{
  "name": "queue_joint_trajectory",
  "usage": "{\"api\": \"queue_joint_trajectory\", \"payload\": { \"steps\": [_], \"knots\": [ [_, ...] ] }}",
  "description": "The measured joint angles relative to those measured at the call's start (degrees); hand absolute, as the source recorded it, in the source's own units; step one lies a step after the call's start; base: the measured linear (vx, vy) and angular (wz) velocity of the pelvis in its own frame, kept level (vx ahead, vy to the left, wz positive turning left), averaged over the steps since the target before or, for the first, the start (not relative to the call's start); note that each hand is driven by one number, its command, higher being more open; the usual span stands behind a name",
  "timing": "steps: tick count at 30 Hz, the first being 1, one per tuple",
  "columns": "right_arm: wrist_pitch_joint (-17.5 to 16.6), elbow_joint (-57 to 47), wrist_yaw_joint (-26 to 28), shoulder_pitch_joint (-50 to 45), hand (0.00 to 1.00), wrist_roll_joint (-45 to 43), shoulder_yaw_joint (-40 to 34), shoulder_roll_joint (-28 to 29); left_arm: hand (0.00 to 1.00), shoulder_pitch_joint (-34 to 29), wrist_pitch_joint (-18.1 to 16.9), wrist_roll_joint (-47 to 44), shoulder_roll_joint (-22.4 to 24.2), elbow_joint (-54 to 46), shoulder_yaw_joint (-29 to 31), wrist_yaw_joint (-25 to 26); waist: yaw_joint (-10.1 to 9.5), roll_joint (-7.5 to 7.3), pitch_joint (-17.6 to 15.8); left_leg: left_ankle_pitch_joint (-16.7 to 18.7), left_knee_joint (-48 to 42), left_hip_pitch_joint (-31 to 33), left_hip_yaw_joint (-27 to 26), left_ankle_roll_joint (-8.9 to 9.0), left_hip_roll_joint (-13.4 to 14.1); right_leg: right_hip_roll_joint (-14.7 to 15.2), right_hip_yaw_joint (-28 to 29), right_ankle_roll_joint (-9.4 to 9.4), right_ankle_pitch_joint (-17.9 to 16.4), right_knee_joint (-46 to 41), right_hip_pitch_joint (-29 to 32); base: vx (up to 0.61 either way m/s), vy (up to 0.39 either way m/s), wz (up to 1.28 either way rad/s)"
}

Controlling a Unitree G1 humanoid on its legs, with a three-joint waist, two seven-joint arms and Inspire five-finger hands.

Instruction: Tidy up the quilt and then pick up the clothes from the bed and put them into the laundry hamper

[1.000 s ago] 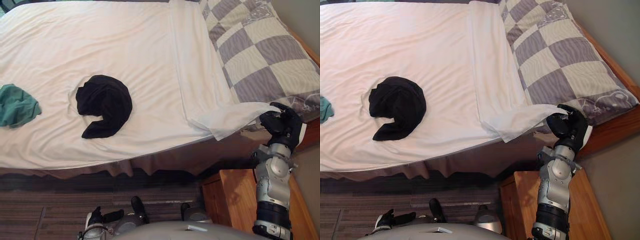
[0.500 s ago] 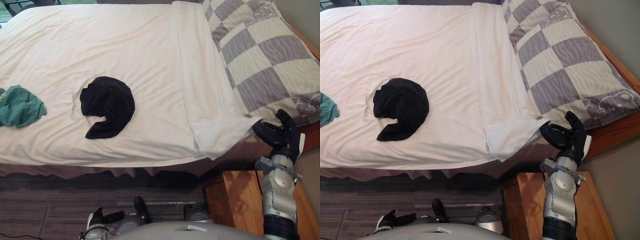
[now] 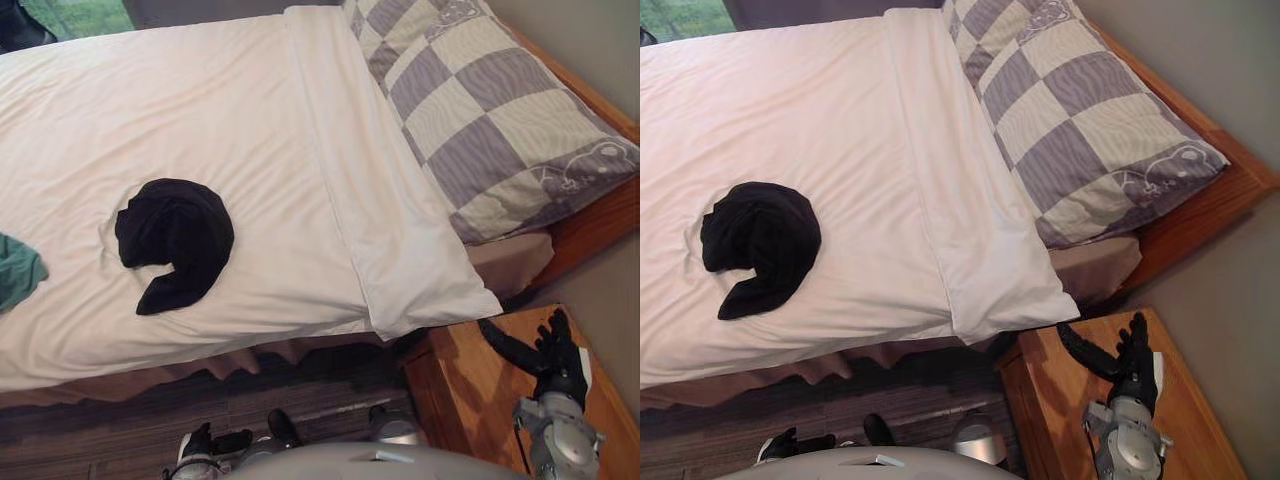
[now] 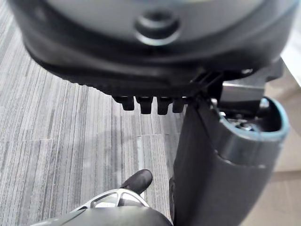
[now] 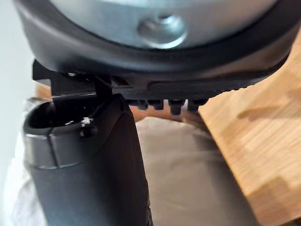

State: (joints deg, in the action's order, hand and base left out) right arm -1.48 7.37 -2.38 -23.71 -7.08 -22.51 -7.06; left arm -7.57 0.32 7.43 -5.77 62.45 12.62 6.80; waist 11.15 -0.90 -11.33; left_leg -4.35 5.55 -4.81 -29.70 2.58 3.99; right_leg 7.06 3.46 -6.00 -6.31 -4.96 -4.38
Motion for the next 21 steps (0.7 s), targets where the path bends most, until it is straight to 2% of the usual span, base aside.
{"api": "queue_joint_trajectory", "payload": {
  "steps": [3,5,10,11,16,21],
  "knots": [
    [0.1,9.1,4.0,-0.5,1.00,1.1,2.8,-1.3,1.00,0.1,-0.1,0.2,-0.8,0.0,-1.1,-0.7,-0.01,-0.35,-0.1,0.0,0.0,-0.5,-0.3,-0.01,0.1,-0.1,0.3,0.07,0.0,-0.1,-0.2,0.02,-0.016,-0.07],
    [0.2,14.3,6.8,-1.0,1.00,5.2,4.0,-2.1,1.00,0.1,-0.1,0.6,-1.0,0.0,-1.1,-1.1,-0.02,-0.52,-0.1,0.0,0.0,-0.7,-0.2,0.00,0.1,-0.1,0.3,0.18,-0.1,0.0,-0.6,0.00,0.000,0.00],
    [0.8,18.2,8.5,-2.2,1.00,11.2,3.7,-6.2,1.00,0.1,-0.2,2.2,-1.1,-0.1,-0.9,-1.3,0.04,-0.57,-0.1,0.0,0.0,-0.9,-0.2,0.00,0.1,-0.1,0.3,0.26,-0.2,-0.1,-0.6,0.00,0.000,0.00],
    [0.9,17.5,8.7,-2.7,0.00,11.3,2.6,-9.1,1.00,0.1,-0.2,2.2,-1.2,-0.1,-0.8,-1.4,0.05,-0.64,-0.1,0.0,0.0,-0.9,-0.1,-0.01,0.0,-0.1,0.3,0.26,-0.3,-0.2,-0.6,0.00,0.000,0.00],
    [0.9,4.5,8.2,-2.8,0.00,11.1,-3.9,-15.2,1.00,-0.7,-0.5,2.2,-1.3,-0.2,-0.3,-1.9,0.43,-1.25,-0.1,0.2,0.0,-1.3,0.2,0.27,0.0,0.0,0.3,0.39,-1.4,-1.3,-0.5,-0.01,-0.001,0.00],
    [-0.5,-8.6,5.2,2.6,0.00,11.0,-6.4,-15.5,1.00,-1.7,-1.4,2.2,-1.4,-1.2,0.1,-2.0,0.37,-2.42,0.5,0.1,0.0,-0.7,0.8,0.15,0.0,0.2,-0.2,0.39,-1.4,-1.4,-0.2,-0.01,-0.002,0.05]
  ]
}}
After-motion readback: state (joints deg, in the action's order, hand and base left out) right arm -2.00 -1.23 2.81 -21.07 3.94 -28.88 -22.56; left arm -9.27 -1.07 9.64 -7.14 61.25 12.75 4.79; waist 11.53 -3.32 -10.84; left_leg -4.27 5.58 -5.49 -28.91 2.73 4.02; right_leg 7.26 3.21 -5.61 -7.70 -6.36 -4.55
